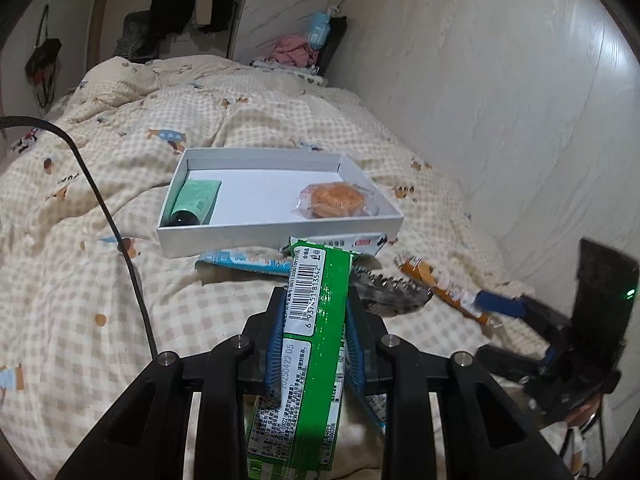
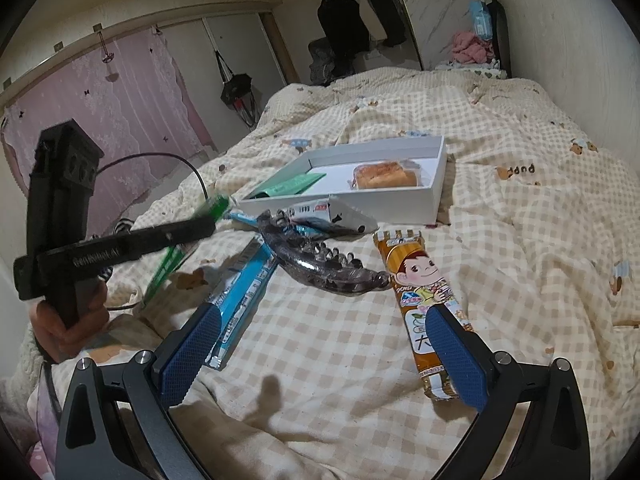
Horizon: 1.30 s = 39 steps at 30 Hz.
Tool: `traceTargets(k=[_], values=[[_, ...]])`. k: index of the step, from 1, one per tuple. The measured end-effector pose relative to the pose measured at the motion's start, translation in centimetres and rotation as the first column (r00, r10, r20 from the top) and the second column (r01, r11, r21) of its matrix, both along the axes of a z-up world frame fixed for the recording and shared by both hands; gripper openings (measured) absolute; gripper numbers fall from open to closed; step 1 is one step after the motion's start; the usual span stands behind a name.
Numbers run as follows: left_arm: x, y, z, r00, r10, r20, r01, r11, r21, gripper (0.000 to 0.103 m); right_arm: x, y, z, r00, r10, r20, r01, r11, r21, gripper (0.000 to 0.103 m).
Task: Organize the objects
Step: 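Hold the green packet in the left tool while the right tool grasps the candy stick packet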
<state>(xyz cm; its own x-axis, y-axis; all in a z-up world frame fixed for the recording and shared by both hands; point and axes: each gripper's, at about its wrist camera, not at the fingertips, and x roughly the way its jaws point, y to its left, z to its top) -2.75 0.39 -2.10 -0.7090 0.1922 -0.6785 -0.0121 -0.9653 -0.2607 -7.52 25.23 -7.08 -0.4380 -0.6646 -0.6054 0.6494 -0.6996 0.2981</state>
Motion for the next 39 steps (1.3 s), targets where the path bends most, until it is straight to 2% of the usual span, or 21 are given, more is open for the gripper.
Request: traceTargets(k=[2,6,8,10,11,12,13,18,19,21,23,24,26,31,36,39], values=[[-0.1,0.1,-0.2,1.0,0.006,0.015,-0.006,1.0,-0.02,0.03,-0.1,0.4,0.5,1.0,0.0,-0.008,0.0,1.0,-0.019,0.103],[-0.5,0.1,-1.0,0.998,0.026,0.057,-0.023,0.999,-0.048,0.03,-2.2,1.3,1.7,0.993,0.106,0.059,-0.1,0.99,-0.098,0.103],[-0.4,0.0,-1.0,0.999,0.017,0.05,-0.015,0.999,-0.032,0.03,-3.5,1.5,2.2,0.992,0.11,0.065,-0.107,0.993,-0.043,0.102],[-0.3,-0.2,-1.0,0.999,0.012,0.04,-0.012,1.0,-0.015,0.03,-4.4,1.4,2.3,0.993,0.106,0.042,-0.108,0.993,0.052,0.091],[-0.2,-0.3,-0.9,0.999,0.011,0.039,-0.011,1.0,-0.01,0.03,-5.0,1.2,2.0,0.993,0.108,0.048,-0.112,0.988,0.109,0.081],[-0.2,-0.3,-0.9,0.999,0.01,0.038,-0.009,1.0,-0.005,0.03,-5.3,1.2,1.7,0.993,0.104,0.06,-0.111,0.985,0.131,0.076],[-0.2,-0.4,-1.0,0.999,0.009,0.036,-0.009,1.0,-0.001,0.03,-5.8,1.2,1.2,0.992,0.097,0.083,-0.109,0.983,0.149,0.075],[0.0,0.0,-0.7,1.0,0.002,0.026,-0.001,1.0,-0.011,0.03,-8.2,0.9,-0.4,0.984,0.08,0.159,-0.102,0.986,0.135,0.07],[-0.1,0.1,-0.6,1.0,-0.006,0.029,0.007,1.0,-0.016,0.03,-8.8,0.6,-0.7,0.982,0.075,0.173,-0.098,0.986,0.132,0.067],[-0.2,0.4,-0.7,0.999,-0.007,0.035,0.008,1.0,-0.028,0.03,-9.9,0.2,-1.3,0.972,0.082,0.219,-0.111,0.986,0.127,0.045],[-0.2,0.3,-0.7,0.999,-0.006,0.036,0.007,1.0,-0.021,0.03,-10.6,-0.1,-1.8,0.964,0.072,0.256,-0.114,0.982,0.153,0.044],[-0.2,0.2,-0.7,0.999,-0.005,0.037,0.005,1.0,-0.016,0.03,-10.7,-0.3,-2.0,0.96,0.072,0.271,-0.12,0.979,0.165,0.037],[-0.2,-0.1,-0.8,0.999,-0.001,0.039,0.002,1.0,-0.004,0.03,-10.7,-0.3,-1.9,0.957,0.081,0.28,-0.129,0.979,0.16,0.032],[-0.3,0.0,-0.9,0.999,-0.004,0.043,0.004,1.0,-0.009,0.031,-10.0,0.3,-0.9,0.971,0.059,0.232,-0.103,0.978,0.182,0.029],[-0.2,0.0,-0.9,0.999,-0.003,0.041,0.003,1.0,-0.008,0.031,-9.0,1.8,0.5,0.973,0.049,0.225,-0.081,0.988,0.133,0.029],[-0.2,0.1,-0.9,0.999,-0.003,0.042,0.003,1.0,-0.007,0.031,-7.8,3.0,1.5,0.966,0.074,0.248,-0.094,0.993,0.072,0.029]])
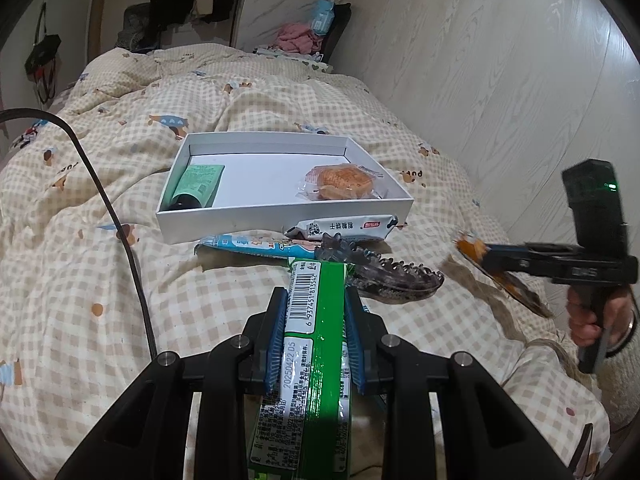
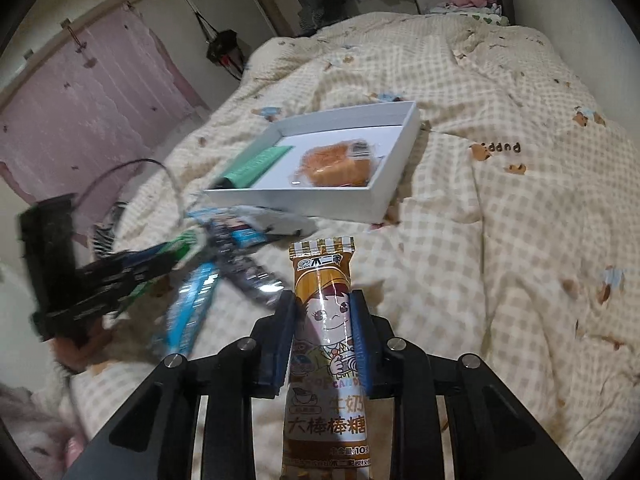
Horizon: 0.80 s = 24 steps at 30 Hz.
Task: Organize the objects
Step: 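Hold the green packet in the left tool while the right tool grasps the candy stick packet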
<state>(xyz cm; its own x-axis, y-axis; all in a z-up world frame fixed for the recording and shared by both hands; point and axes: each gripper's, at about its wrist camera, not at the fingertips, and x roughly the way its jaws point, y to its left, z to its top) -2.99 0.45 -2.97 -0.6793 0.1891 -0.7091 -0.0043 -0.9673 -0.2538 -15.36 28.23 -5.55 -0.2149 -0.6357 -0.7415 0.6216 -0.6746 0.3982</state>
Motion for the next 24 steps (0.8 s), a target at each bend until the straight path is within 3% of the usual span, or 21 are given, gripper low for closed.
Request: traceTargets(k=[2,4,8,13,14,15,17,20,23,24], values=[[0.0,0.0,0.0,1.0,0.0,0.0,0.0,1.0,0.0,0.031,0.8,0.2,0.1,0.995,0.033,0.093,-0.024,0.995,-0.095,0.029],[0.0,0.0,0.0,1.0,0.0,-0.003,0.0,1.0,0.0,0.031,1.6,-0.2,0.2,0.993,0.055,0.106,-0.044,0.994,-0.096,0.029],[-0.1,0.0,0.0,1.0,-0.001,-0.001,0.001,1.0,-0.002,0.031,4.2,-1.8,0.2,0.993,0.116,-0.009,-0.116,0.992,0.054,0.029],[-0.2,0.1,-0.1,1.0,0.0,0.001,0.0,1.0,-0.002,0.031,5.1,-2.6,-0.9,0.985,0.157,-0.072,-0.142,0.973,0.181,0.031],[-0.2,0.1,-0.1,1.0,-0.001,0.001,0.001,1.0,-0.002,0.031,5.1,-2.7,-0.9,0.982,0.165,-0.094,-0.144,0.969,0.199,0.038],[-0.2,0.1,-0.1,1.0,-0.001,0.002,0.001,1.0,-0.002,0.031,5.1,-2.6,-1.0,0.981,0.169,-0.1,-0.147,0.969,0.196,0.051],[-0.2,0.1,-0.1,1.0,0.0,0.002,0.0,1.0,-0.002,0.031,4.6,-2.6,-1.0,0.981,0.172,-0.085,-0.155,0.972,0.178,0.063],[-0.1,0.1,-0.1,1.0,0.0,0.001,0.0,1.0,-0.002,0.031,4.2,-3.0,-1.0,0.982,0.177,-0.071,-0.163,0.972,0.17,0.063],[-0.1,0.0,-0.1,1.0,0.0,0.001,0.0,1.0,-0.002,0.031,4.2,-4.1,-1.8,0.978,0.2,-0.064,-0.18,0.956,0.233,0.061],[-0.1,0.0,0.0,1.0,0.0,0.001,0.0,1.0,-0.001,0.031,4.2,-4.3,-2.2,0.977,0.205,-0.063,-0.183,0.95,0.254,0.037]])
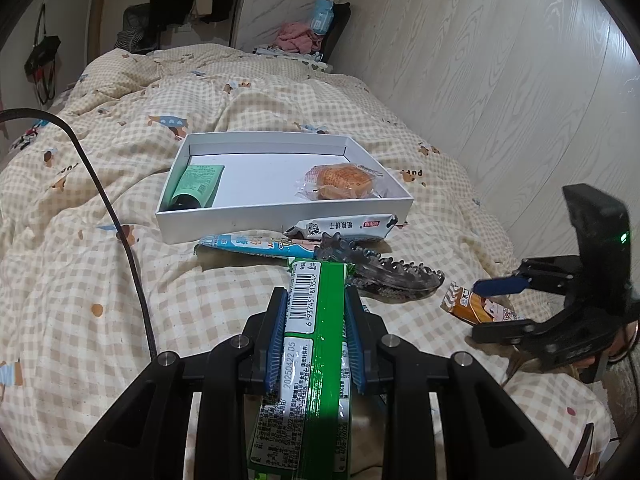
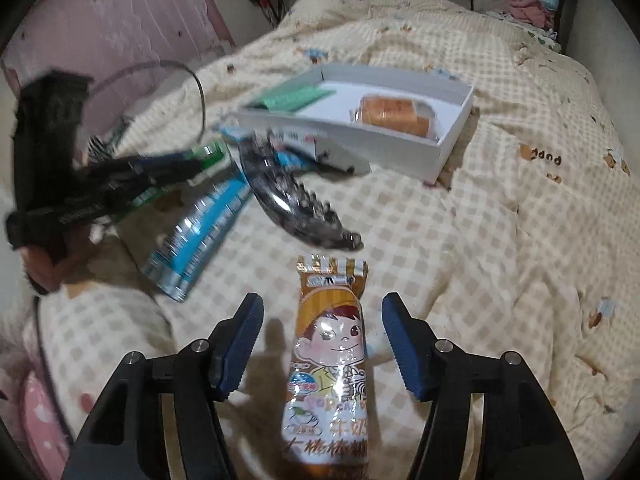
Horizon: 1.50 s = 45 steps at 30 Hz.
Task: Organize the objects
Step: 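Hold the green packet in the left tool while the right tool grasps the candy stick packet, then carry the green packet and candy stick packet with both tools into the white box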
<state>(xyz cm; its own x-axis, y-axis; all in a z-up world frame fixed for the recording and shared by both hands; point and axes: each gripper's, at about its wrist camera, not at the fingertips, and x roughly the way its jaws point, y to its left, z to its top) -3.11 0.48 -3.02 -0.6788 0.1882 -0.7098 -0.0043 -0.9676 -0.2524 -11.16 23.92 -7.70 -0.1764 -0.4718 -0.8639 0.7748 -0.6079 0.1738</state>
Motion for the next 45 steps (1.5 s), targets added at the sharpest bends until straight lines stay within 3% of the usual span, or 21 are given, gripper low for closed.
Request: traceTargets(k=[1,3,8,14,24,35,45], values=[[0.0,0.0,0.0,1.0,0.0,0.0,0.0,1.0,0.0,0.031,0.0,-0.3,-0.4,1.0,0.001,-0.015,0.0,1.0,0.031,0.031],[0.0,0.0,0.0,1.0,0.0,-0.002,0.0,1.0,0.001,0.031,0.0,-0.1,-0.2,0.999,-0.013,-0.031,0.014,1.0,0.027,0.031],[0.2,0.0,0.2,1.0,0.0,-0.016,0.0,1.0,-0.002,0.03,0.3,0.9,2.6,0.998,-0.055,-0.039,0.048,0.987,-0.152,0.031],[0.2,0.0,0.2,1.0,0.0,-0.016,0.0,1.0,-0.002,0.03,0.0,1.0,3.6,0.998,-0.066,0.012,0.066,0.965,-0.253,0.031],[0.3,0.0,0.3,1.0,0.001,-0.017,-0.001,1.0,-0.005,0.03,0.5,0.7,3.9,0.998,-0.06,0.036,0.068,0.955,-0.29,0.031],[0.4,-0.1,0.4,1.0,0.004,-0.024,-0.004,1.0,-0.003,0.029,0.3,0.3,2.9,0.987,-0.049,0.156,0.104,0.924,-0.369,0.031],[0.6,-0.1,0.6,0.999,0.007,-0.034,-0.007,1.0,-0.008,0.029,0.0,0.6,3.3,0.985,-0.066,0.16,0.125,0.912,-0.39,0.031]])
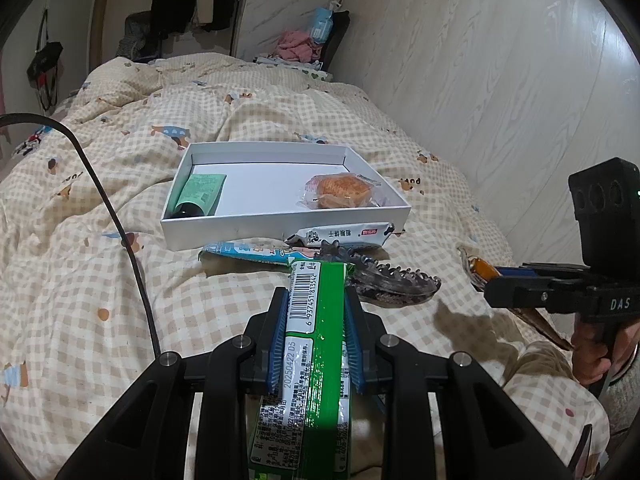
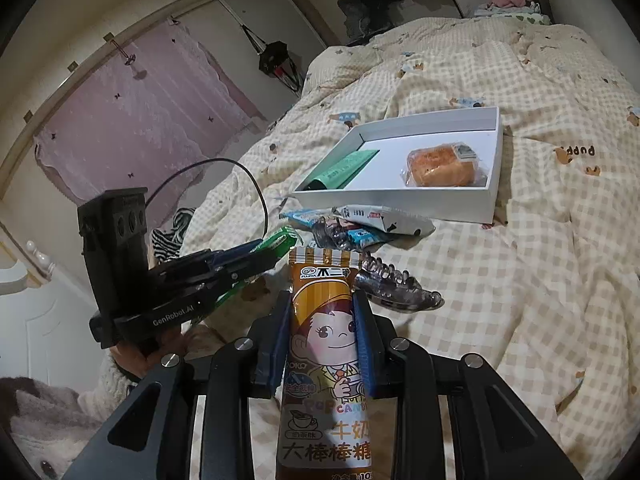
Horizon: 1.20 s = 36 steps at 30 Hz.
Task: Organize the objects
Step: 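Carry the green packet and candy stick packet with both tools into the white box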
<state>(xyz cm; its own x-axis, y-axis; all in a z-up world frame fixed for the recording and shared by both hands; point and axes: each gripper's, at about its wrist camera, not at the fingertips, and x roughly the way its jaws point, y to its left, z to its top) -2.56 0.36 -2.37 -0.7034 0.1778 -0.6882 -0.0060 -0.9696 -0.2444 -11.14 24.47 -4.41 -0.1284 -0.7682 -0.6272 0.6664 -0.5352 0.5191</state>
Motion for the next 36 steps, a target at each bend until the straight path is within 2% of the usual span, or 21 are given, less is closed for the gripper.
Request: traceTargets(k=[16,20,26,29,33,36], values=[[0.0,0.0,0.0,1.0,-0.003,0.003,0.003,1.0,0.001,0.029,0.1,-0.1,-0.5,1.0,-0.009,0.024,0.01,1.0,-0.016,0.031],[-0.9,-0.7,0.7,1.0,-0.024,0.016,0.024,0.999,0.028,0.029,-0.3,-0.2,-0.5,0.999,-0.019,0.031,0.019,1.0,-0.023,0.031],[-4.5,-2.7,4.2,0.999,-0.034,-0.018,0.036,0.997,0.064,0.029,-3.1,-1.1,1.0,0.998,-0.046,0.035,0.049,0.995,-0.086,0.031],[-6.7,-3.4,5.2,0.999,0.006,-0.044,-0.005,0.999,0.033,0.029,-5.3,-2.0,2.1,0.996,-0.087,0.022,0.089,0.988,-0.127,0.031],[-10.4,-4.0,4.9,0.998,0.059,-0.037,-0.058,0.997,0.044,0.029,-8.5,-3.5,2.5,0.983,-0.18,-0.026,0.175,0.977,-0.121,0.031],[-12.8,-4.2,3.4,0.994,0.112,-0.013,-0.111,0.993,0.044,0.029,-10.9,-4.8,1.2,0.967,-0.254,-0.01,0.252,0.963,-0.097,0.031]])
